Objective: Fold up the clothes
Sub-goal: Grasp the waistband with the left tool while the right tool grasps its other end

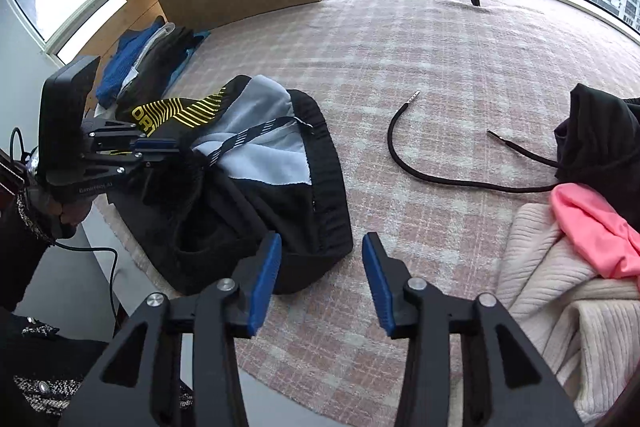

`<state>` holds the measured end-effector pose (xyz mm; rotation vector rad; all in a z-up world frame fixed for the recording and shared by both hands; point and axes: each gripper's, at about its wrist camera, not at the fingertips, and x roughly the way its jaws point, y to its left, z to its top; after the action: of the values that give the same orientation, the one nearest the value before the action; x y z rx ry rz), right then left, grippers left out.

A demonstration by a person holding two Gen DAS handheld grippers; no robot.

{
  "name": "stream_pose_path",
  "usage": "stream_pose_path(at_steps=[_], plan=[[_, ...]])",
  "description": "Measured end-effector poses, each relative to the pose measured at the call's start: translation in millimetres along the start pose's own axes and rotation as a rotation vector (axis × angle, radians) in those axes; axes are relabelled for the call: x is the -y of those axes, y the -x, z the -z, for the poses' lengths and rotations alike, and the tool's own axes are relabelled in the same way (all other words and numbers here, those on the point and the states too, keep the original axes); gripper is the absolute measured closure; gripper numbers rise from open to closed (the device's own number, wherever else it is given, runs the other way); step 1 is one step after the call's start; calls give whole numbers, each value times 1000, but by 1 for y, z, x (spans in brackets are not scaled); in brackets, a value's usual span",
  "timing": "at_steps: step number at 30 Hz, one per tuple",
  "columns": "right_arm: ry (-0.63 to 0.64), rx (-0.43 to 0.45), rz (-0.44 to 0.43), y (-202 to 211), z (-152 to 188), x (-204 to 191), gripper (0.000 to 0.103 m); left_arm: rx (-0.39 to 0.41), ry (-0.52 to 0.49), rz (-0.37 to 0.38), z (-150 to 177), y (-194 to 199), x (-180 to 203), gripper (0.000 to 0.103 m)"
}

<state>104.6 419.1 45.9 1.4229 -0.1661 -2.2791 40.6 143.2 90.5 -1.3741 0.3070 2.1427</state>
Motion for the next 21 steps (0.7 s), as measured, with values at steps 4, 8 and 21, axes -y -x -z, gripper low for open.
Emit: stream_pose_path(at_steps=[4,8,21], plan=[[-47,-25,-20,-10,13,-3,51,15,23,-44,-12,6,-27,72],[-72,-43,-32,-22,20,-7,51,-42,-56,-62,-33,-27,-32,58],[-109,-10,10,-41,12,-13,86,-58,-23,26,-41,-38,-65,103]])
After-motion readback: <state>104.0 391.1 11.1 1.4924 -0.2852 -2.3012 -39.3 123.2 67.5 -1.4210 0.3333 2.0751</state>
